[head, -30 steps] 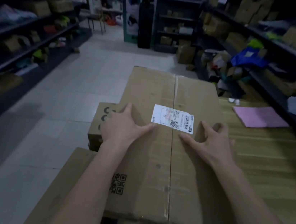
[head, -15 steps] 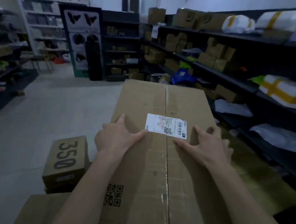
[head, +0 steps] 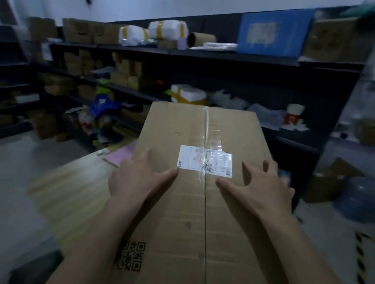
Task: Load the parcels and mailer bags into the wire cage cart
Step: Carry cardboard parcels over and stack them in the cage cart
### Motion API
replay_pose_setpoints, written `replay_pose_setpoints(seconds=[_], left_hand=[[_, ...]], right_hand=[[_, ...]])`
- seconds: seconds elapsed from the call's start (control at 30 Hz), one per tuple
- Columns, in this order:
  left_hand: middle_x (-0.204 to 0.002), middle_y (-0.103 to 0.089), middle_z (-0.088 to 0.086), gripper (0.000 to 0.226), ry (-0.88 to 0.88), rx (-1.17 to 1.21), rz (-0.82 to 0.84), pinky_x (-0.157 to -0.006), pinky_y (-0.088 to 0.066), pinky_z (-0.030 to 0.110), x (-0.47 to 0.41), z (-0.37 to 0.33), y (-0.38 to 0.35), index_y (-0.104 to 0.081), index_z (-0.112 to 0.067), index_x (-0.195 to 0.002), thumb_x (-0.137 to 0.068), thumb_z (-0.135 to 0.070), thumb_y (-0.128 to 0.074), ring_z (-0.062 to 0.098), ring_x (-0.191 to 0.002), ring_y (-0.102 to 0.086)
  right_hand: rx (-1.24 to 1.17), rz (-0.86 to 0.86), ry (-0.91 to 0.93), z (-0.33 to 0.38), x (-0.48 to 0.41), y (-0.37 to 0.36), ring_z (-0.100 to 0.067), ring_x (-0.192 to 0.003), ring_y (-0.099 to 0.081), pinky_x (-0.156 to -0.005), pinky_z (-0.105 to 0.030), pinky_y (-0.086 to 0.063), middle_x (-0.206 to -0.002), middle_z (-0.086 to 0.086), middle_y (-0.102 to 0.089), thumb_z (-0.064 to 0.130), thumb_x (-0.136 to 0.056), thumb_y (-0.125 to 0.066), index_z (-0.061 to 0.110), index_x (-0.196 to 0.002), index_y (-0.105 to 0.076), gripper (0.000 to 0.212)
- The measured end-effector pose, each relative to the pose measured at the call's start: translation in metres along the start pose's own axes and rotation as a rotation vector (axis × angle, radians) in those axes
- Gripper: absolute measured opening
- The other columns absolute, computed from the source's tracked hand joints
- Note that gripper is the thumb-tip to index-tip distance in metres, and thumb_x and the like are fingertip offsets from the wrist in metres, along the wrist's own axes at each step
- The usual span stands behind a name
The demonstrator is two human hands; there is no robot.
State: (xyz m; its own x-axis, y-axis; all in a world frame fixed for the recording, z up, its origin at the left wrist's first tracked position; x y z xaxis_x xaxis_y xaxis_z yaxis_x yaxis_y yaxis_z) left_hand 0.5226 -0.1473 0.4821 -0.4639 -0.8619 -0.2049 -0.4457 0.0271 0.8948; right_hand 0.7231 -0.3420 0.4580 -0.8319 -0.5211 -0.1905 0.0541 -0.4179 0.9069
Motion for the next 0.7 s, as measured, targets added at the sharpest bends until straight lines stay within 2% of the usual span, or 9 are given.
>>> replay_pose_setpoints(seconds=[0.17,0.27,0.4,0.5,0.6,0.7], left_hand=[[-0.134,-0.058,0.012,0.109,-0.166,0.026,0.12,-0.088,-0.049,0.043,0.018,-0.125,-0.049,-0.032,-0.037,-0.149,-0.06,-0.099,-0.041,0.035,-0.119,-0.056],[-0.133,-0.057,0.012,0.105,-0.283,0.023,0.176,-0.085,-0.048,0.041,0.035,-0.196,-0.073,-0.033,-0.035,-0.148,-0.063,-0.097,-0.042,0.034,-0.118,-0.055],[-0.127,-0.059,0.011,0.107,-0.42,0.06,0.242,-0.08,-0.05,0.041,0.058,-0.279,-0.105,-0.035,-0.035,-0.143,-0.057,-0.099,-0.038,0.035,-0.111,-0.058],[-0.124,-0.059,0.011,0.094,-0.536,0.094,0.277,-0.073,-0.042,0.036,0.073,-0.337,-0.127,-0.038,-0.035,-0.139,-0.066,-0.093,-0.046,0.035,-0.11,-0.056],[-0.124,-0.057,0.013,0.088,-0.616,0.114,0.316,-0.075,-0.042,0.037,0.077,-0.384,-0.153,-0.038,-0.034,-0.137,-0.07,-0.089,-0.05,0.036,-0.111,-0.055],[-0.108,-0.056,0.009,0.08,-0.694,0.145,0.34,-0.075,-0.044,0.037,0.07,-0.429,-0.183,-0.043,-0.031,-0.128,-0.072,-0.086,-0.052,0.033,-0.11,-0.054]], right_hand=[[0.06,-0.083,-0.193,-0.124,0.01,0.064,-0.044,-0.133,-0.035,-0.105,-0.056,-0.034,-0.16,-0.003,-0.022,0.099,-0.06,-0.044,0.049,-0.145,-0.038,0.098],[0.108,-0.122,-0.298,-0.189,0.019,0.097,-0.045,-0.135,-0.035,-0.107,-0.058,-0.037,-0.16,-0.005,-0.023,0.102,-0.056,-0.039,0.048,-0.146,-0.038,0.105],[0.13,-0.199,-0.446,-0.266,0.036,0.134,-0.043,-0.136,-0.037,-0.106,-0.06,-0.037,-0.159,-0.005,-0.024,0.104,-0.05,-0.038,0.048,-0.145,-0.04,0.11],[0.142,-0.219,-0.553,-0.312,0.048,0.152,-0.044,-0.136,-0.034,-0.107,-0.06,-0.036,-0.16,-0.005,-0.021,0.102,-0.054,-0.042,0.049,-0.147,-0.038,0.107],[0.144,-0.245,-0.64,-0.353,0.047,0.158,-0.044,-0.134,-0.036,-0.107,-0.058,-0.038,-0.16,-0.003,-0.022,0.103,-0.049,-0.037,0.048,-0.147,-0.039,0.112],[0.149,-0.249,-0.71,-0.39,0.03,0.158,-0.043,-0.136,-0.034,-0.108,-0.057,-0.037,-0.161,-0.001,-0.021,0.104,-0.05,-0.038,0.049,-0.148,-0.038,0.113]])
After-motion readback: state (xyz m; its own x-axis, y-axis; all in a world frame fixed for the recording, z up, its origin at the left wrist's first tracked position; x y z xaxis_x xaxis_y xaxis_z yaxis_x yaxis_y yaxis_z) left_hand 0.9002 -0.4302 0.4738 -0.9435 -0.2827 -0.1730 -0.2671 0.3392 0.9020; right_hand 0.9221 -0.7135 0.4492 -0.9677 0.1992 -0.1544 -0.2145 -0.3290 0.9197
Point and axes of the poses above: each hand's wrist, its own x-axis away from the middle knuckle, its own y-axis out of the back of the hand, z = x × y, the point moved 5 cm from there along -x, towards the middle knuckle
